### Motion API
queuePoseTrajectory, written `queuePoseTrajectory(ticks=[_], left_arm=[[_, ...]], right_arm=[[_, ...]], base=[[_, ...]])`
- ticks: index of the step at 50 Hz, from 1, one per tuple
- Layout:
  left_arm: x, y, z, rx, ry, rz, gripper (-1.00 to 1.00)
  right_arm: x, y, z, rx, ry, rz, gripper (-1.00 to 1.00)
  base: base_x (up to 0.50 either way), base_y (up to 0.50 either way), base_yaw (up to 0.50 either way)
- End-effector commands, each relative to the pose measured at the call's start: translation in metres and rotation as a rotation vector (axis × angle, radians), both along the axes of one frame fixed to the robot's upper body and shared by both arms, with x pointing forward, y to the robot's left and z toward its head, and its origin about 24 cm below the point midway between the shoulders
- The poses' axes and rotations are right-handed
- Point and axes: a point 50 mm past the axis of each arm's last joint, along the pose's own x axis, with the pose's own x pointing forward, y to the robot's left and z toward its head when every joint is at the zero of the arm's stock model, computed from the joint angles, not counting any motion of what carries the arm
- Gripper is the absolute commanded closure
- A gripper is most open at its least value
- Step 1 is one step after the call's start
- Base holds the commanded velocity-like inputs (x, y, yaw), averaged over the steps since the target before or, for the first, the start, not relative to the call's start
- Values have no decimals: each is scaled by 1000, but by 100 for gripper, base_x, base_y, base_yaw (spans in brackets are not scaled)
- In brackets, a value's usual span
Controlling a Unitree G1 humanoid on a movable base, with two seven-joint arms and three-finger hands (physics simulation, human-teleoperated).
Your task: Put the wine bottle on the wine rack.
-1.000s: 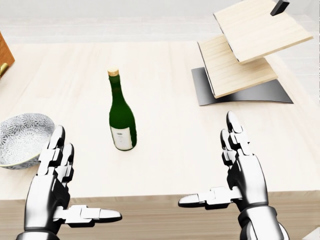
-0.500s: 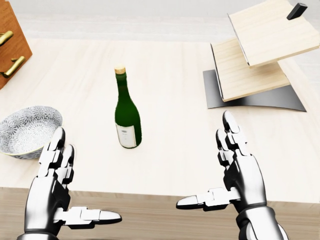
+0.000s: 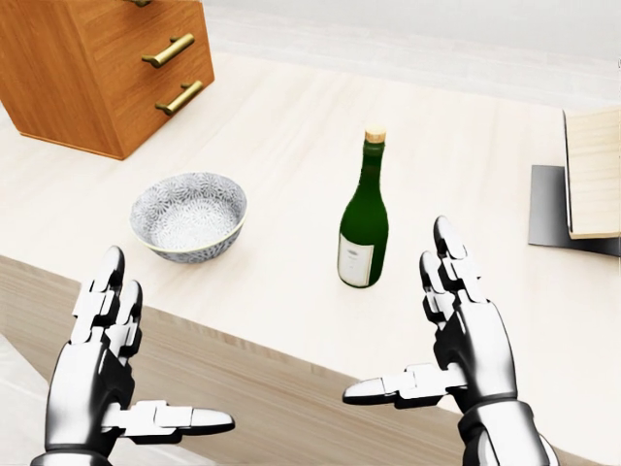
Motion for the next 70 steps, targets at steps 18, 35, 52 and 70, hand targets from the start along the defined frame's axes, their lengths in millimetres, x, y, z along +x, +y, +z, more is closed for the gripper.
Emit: queuePoseTrajectory(ticks=[18, 35, 52, 70], left_arm=[[0, 2, 1, -3, -4, 4, -100], [-2, 0, 2, 0, -8, -4, -100], [-1, 1, 5, -2, -14, 1, -100], [-3, 2, 6, -2, -16, 2, -100]], right_arm=[[-3, 3, 4, -19, -20, 20, -100], [-1, 4, -6, -37, 24, 20, -100], [2, 1, -4, -1, 16, -4, -100], [0, 5, -1, -10, 2, 18, -100]], base=[[4, -7, 0], [5, -9, 0], [0, 0, 24], [17, -29, 0]])
